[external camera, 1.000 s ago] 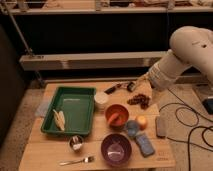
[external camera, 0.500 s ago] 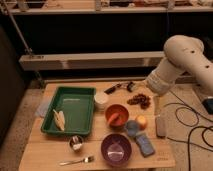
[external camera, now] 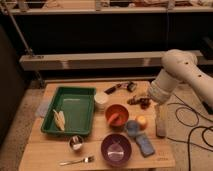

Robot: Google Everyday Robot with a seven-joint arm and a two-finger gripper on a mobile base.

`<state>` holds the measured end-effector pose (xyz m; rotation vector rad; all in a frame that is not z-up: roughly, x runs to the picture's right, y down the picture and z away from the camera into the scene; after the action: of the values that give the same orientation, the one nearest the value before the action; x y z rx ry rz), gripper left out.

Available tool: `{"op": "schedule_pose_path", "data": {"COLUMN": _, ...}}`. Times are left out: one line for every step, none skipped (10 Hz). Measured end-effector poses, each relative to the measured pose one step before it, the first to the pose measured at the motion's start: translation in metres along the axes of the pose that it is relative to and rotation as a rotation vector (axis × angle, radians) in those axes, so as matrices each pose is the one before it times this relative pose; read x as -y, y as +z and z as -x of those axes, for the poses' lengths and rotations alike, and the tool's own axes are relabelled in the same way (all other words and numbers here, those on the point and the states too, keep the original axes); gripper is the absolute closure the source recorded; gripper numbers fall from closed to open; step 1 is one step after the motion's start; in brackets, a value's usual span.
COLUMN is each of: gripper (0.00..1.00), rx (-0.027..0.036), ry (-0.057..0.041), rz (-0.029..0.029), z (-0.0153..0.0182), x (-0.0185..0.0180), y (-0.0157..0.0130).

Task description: Place apple in plastic cup

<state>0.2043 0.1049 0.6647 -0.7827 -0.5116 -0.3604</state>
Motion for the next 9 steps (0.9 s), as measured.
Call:
{"op": "schedule_pose_path", "data": {"gripper": 0.20, "rx": 0.01119, "ry": 0.00458, "rz": 0.01613, "z": -0.00559, "x": -0.00302, "y": 0.00830}}
{"op": "schedule_pose_path", "data": {"gripper": 0.20, "rx": 0.00991, "ry": 0.00323, "rz": 0.01463, "z": -0.00458, "x": -0.00184, "y": 0.00784}}
{"op": "schedule_pose_path", "data": {"gripper": 0.20, "rx": 0.01541, "ry": 0.00511, "rz": 0.01684, "z": -0.00578, "x": -0.00250, "y": 0.01058}}
{"op": "schedule_pose_path", "data": {"gripper": 0.20, "rx": 0.01502, "ry": 0.00582, "rz": 0.01025, "z": -0.00504, "x": -0.00271, "y": 0.00871}}
{"op": "schedule_pose_path", "data": {"gripper": 0.20, "rx": 0.01499, "ry": 0.00367, "rz": 0.00479, "z": -0.00362, "x": -0.00158, "y": 0.00738}}
{"op": "schedule_pose_path", "data": {"gripper": 0.20, "rx": 0.01977, "ry": 0.00304, "rz": 0.00268, "z": -0.00395, "x": -0.00104, "y": 0.00965}}
{"op": "schedule_pose_path", "data": {"gripper": 0.20, "rx": 0.02035, "ry": 0.00544, "rz": -0.00395, "z": -0.00581, "x": -0.00124, "y": 0.01240}}
{"op": "schedule_pose_path", "data": {"gripper": 0.20, "rx": 0.00728, "ry": 0.00475, "rz": -0.00497, "z": -0.00390, "x": -0.00056, "y": 0.00698}}
{"op": "schedule_pose_path", "data": {"gripper": 0.20, "rx": -0.00461, "ry": 0.00698, "rz": -0.00717, "z": -0.00570, "x": -0.00030, "y": 0.00873}}
